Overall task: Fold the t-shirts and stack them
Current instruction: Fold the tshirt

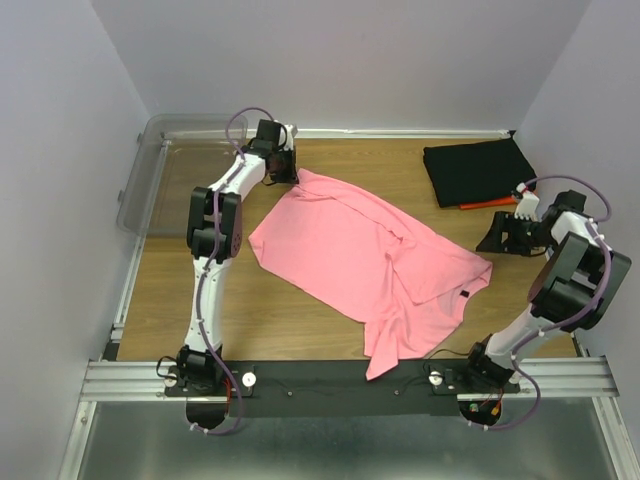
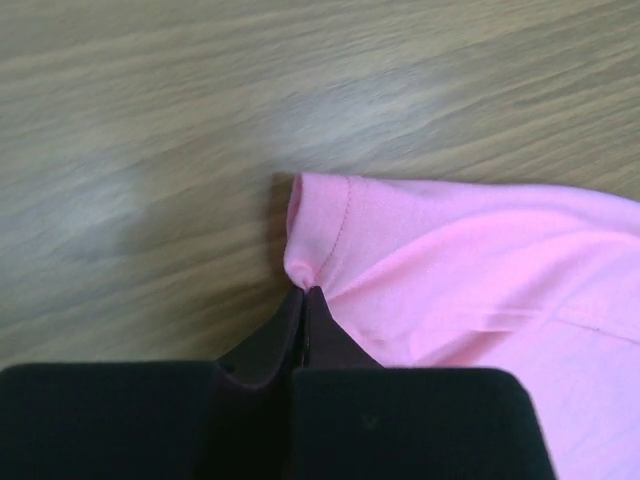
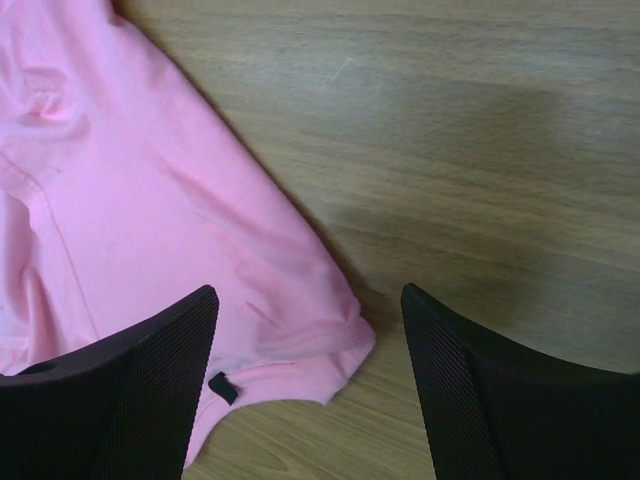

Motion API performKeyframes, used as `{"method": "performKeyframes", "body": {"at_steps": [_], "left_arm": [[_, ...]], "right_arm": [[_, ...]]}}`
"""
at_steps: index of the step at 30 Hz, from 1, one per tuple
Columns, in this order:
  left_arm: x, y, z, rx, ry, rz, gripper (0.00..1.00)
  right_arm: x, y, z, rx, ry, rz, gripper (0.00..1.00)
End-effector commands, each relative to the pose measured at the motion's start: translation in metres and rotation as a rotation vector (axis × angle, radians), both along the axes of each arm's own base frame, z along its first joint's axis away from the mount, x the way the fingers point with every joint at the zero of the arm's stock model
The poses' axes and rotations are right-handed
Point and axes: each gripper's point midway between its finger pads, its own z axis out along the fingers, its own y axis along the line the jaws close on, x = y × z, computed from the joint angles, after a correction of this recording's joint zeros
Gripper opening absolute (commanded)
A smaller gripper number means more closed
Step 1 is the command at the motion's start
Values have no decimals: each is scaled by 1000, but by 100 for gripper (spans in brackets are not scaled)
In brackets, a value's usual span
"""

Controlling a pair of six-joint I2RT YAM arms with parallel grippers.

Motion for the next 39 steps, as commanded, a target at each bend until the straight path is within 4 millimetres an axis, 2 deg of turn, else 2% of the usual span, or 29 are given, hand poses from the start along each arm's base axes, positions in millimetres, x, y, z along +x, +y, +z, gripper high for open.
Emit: {"method": "performKeyframes", "body": {"at_steps": [1,6,10,14,19,26,29,39], "left_arm": [[12,26,31,-5,-73,92,0],[11,29,25,-14,-59,89,0],[13,29,25,-25,-60,82,0],[14,28,24,-35,-59,71,0],[16,30,26,-49,-62,66,0],[19,30,27,-68,-60,65,0],[19,30,26,-69,-59,62,0],[20,31,27,-80,-58,58,0]], "right_arm": [[9,-21,-7,-49,43,-45,79],[14,-28,-27,-41,109,-69,76],[16,-17,-47,-5,161,-52,75],[25,-4,-53,36,187,-51,75],[25,8,-56,56,211,-38,67],[6,13,-51,28,220,-14,64],[-2,17,-50,33,235,5,58],[-13,13,-45,-13,249,6,58]]}}
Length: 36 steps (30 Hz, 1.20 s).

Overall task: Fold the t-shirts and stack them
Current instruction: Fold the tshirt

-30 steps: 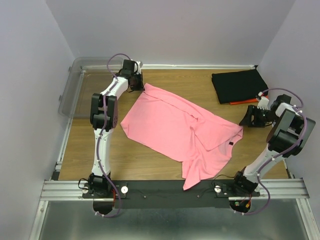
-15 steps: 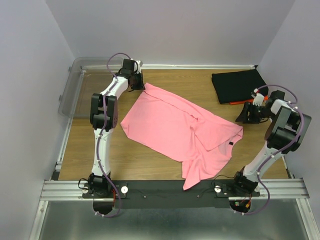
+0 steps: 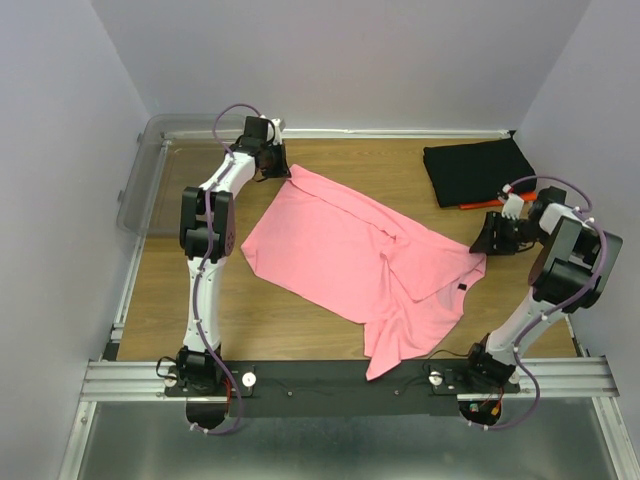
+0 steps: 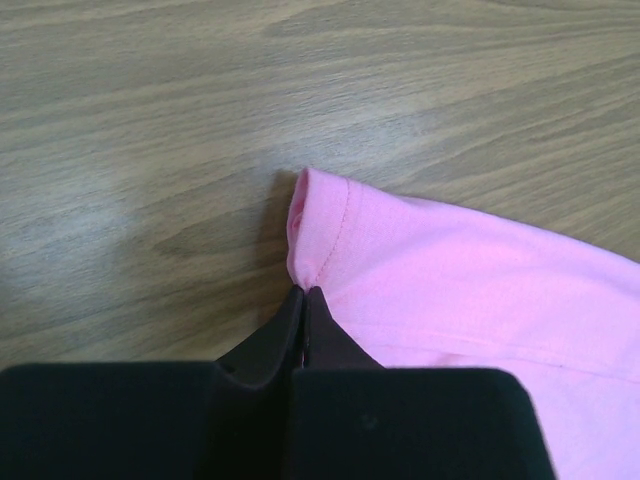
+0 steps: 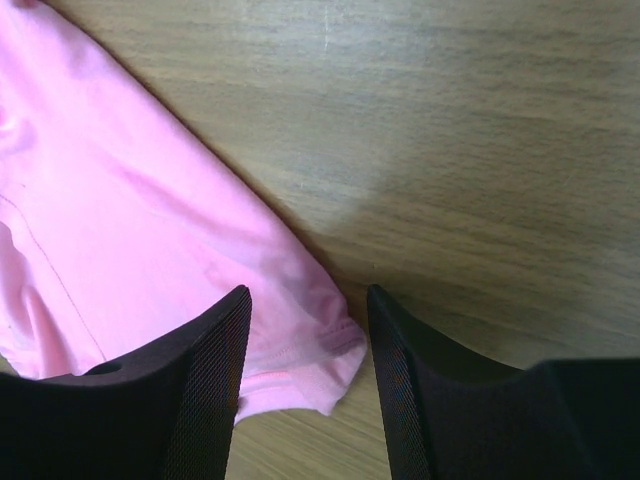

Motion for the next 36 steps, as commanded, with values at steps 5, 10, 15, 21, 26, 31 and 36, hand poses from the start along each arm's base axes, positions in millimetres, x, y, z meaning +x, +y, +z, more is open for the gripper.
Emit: {"method": "performKeyframes", "body": {"at_steps": [5,10,15,21,26,31,36], "left_arm": [[8,1,12,-38,-26,-10,0],[8,2,10,-39,-22,-5,0],[9,3,10,-35,-26,1,0],[15,7,15,-32,-50,35,0],[24,13,21,-38,-73,76,0],[31,14,26,-68,-90,102,0],[39,14,37,-99,-117,128,0]], "right_arm": [[-32,-1,-8,-68,109,17,48],[-30,-1,-6,-67,96,20,16],[-10,-8,13,-90,23,17,3],[38,-26,63,-151,-141,21,1],[67,-24,82,-211,-203,63,1],[99,-24,100,-272,-251,76,1],[136,-34,124,-323,-317,61,1]]}}
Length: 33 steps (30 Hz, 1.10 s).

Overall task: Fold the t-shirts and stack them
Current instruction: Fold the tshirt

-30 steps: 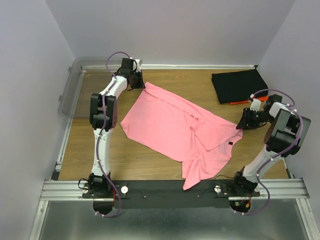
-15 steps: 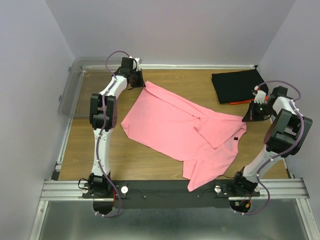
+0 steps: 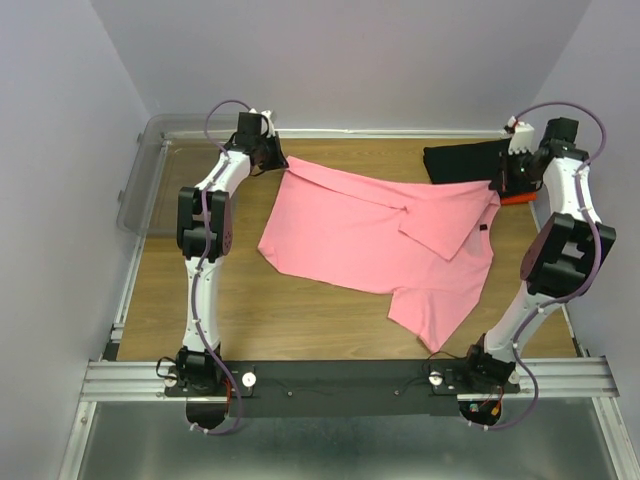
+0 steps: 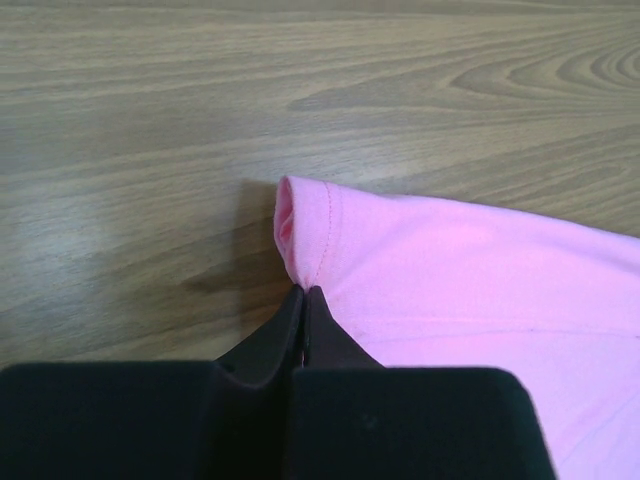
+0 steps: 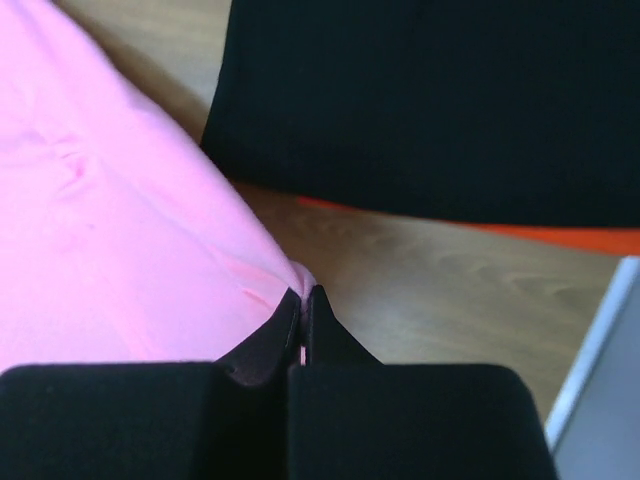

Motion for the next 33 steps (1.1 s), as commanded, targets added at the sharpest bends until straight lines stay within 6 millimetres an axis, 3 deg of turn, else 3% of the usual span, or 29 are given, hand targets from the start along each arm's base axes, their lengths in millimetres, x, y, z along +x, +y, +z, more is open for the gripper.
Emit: {"method": "performKeyframes", "body": {"at_steps": [1,6,17,33], "left_arm": [[19,6,21,-24,-71,58,0],[22,10,33,-45,-104,87,0],[24,26,22,-52,-88,157,0],[29,39,28,-54,-108,221,0]], "right_arm": [[25,-17,9,-60,-28,-44,1],[47,-13,11,-74,-49,-31,1],[90,-9,12,-65,-88,-42,1],[137,3,17,-105,-144,-79,1]]}}
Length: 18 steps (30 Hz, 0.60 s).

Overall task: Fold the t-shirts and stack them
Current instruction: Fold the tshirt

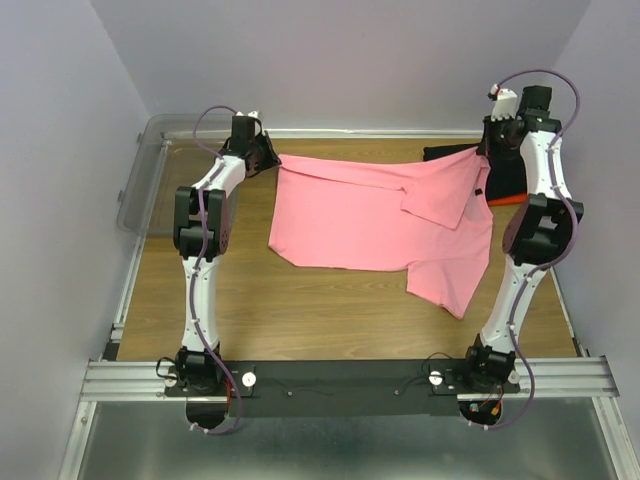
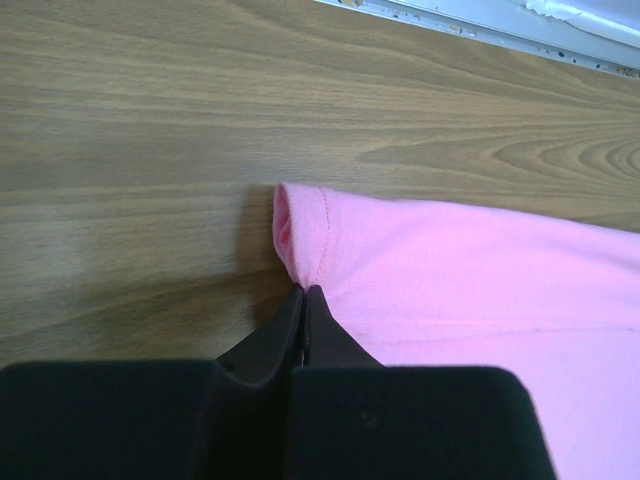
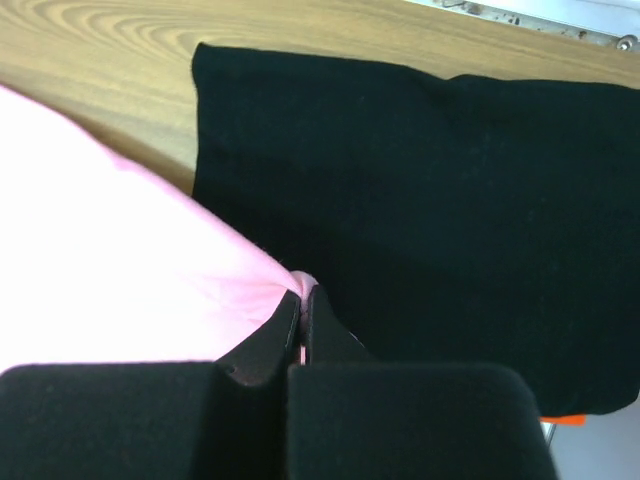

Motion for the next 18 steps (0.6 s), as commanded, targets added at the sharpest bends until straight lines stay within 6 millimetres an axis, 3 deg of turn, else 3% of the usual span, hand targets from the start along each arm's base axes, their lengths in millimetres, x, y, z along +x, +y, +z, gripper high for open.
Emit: {"method": "performKeyframes", "body": {"at_steps": [1,6,8,9,10,11,12,13,14,15,16,17,18], "left_arm": [[10,14,35,5,-75,61,0],[12,13,46,-10,-98,69,0],[12,13,59,-14,-122,68,5],[10,14,63,-14,-131,70,24],[10,16,82,-11,-166,77,34],[6,17,87,-7,-175,79,40],[6,18,100,-2,-216,79,48],[1,19,137,-4,-288,83,50],[-2,22,154,5,-329,96,52],[-13,24,151,16,-323,98,52],[-21,27,199,24,-436,112,53],[-30,29,213,34,-467,121,56],[-41,32,206,39,-469,129,59]], "right_arm": [[21,-7,-1,-34,-34,-57,1],[26,-4,4,-38,-49,-86,4],[24,-3,5,-39,-47,-97,25],[21,-1,7,-42,-48,-100,48],[19,-1,9,-49,-52,-108,57],[18,1,12,-53,-60,-109,66],[10,4,18,-56,-62,-112,66],[10,3,25,-63,-85,-118,67],[7,6,30,-72,-95,-120,70],[2,8,36,-76,-104,-117,71],[-6,12,47,-75,-122,-109,72],[-13,18,53,-73,-129,-92,76],[-20,22,58,-76,-138,-61,79]]}}
